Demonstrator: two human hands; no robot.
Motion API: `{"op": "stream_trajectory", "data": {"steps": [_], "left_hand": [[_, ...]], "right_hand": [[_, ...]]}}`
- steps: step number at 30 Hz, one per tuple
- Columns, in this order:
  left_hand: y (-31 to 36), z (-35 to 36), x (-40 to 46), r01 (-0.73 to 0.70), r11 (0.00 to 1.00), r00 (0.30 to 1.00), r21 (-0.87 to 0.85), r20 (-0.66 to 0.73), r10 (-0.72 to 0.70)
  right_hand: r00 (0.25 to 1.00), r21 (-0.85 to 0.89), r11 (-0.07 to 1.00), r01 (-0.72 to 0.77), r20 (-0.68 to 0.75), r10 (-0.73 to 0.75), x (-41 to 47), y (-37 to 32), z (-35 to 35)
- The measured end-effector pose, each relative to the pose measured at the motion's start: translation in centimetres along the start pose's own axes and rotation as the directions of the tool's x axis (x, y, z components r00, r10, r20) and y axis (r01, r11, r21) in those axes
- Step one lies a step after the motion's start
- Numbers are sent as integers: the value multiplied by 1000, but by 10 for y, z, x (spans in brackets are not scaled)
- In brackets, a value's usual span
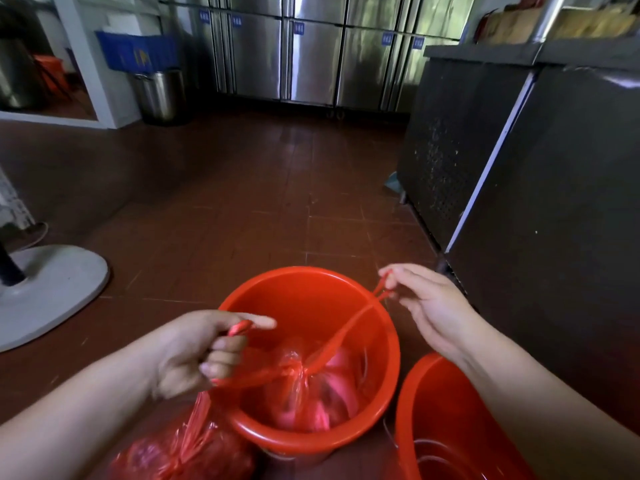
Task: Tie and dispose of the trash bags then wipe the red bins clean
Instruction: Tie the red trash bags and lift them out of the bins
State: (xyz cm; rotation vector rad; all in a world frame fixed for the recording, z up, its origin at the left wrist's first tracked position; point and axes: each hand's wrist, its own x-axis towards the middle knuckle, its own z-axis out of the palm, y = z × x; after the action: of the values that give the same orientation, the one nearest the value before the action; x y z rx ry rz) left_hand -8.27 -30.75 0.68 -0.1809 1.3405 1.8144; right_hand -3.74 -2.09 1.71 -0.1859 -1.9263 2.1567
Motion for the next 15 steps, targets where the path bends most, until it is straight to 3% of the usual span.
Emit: {"op": "stream_trajectory", "data": {"steps": [4,8,11,13,15], "left_hand": [[-6,42,23,22,1000,993,16,112,-24],[-9,60,36,-32,996,983,85,180,17],[2,55,35,-54,999,974,5,222,52],[13,51,32,-24,994,970,-111,239,51],[21,47,32,-7,984,973,-180,224,48]], "right_hand": [[951,-234,949,210,276,-142,8,-24,49],[937,-293,928,229,326,-128,10,-23,67],[973,-121,984,134,203,-108,14,-15,63],[996,-64,998,12,89,-7,8,14,63],[979,-144,983,-113,152,135,-8,45,70]]}}
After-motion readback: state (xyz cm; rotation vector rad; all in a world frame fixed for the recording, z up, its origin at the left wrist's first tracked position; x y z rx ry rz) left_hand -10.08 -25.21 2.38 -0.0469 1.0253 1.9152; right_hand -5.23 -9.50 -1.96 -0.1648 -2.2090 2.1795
